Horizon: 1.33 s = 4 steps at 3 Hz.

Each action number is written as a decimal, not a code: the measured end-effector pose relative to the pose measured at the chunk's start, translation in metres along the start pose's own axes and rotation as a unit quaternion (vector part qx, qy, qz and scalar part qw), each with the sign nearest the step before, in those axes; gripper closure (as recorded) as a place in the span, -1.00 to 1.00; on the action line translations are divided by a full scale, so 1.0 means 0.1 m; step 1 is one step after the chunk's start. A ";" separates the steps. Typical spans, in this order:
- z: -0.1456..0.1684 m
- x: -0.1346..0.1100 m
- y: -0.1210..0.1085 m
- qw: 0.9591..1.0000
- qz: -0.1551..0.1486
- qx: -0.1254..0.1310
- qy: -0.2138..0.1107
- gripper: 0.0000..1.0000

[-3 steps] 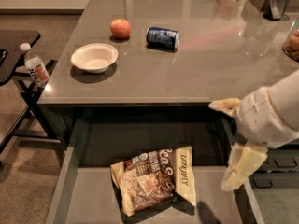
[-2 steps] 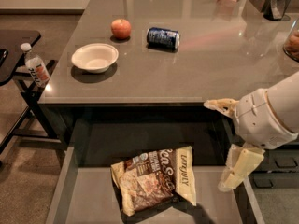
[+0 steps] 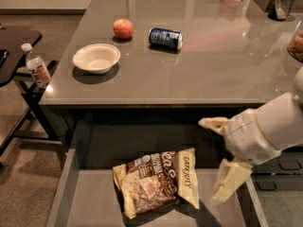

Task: Pick brown chip bag from top drawer and place on counter

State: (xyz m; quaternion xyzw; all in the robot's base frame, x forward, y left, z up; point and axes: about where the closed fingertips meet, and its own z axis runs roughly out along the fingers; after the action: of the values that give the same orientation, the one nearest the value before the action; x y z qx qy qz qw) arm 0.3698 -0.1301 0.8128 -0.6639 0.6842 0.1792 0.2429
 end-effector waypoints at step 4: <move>1.17 0.49 0.21 0.997 0.001 -0.025 -0.071 -1.00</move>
Offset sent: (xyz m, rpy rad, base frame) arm -0.0087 0.0189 -0.1206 0.1608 0.0402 0.0253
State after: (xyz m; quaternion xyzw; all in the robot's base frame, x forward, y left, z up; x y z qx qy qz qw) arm 0.3600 -0.1026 0.6878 -0.6546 0.6614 0.2431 0.2737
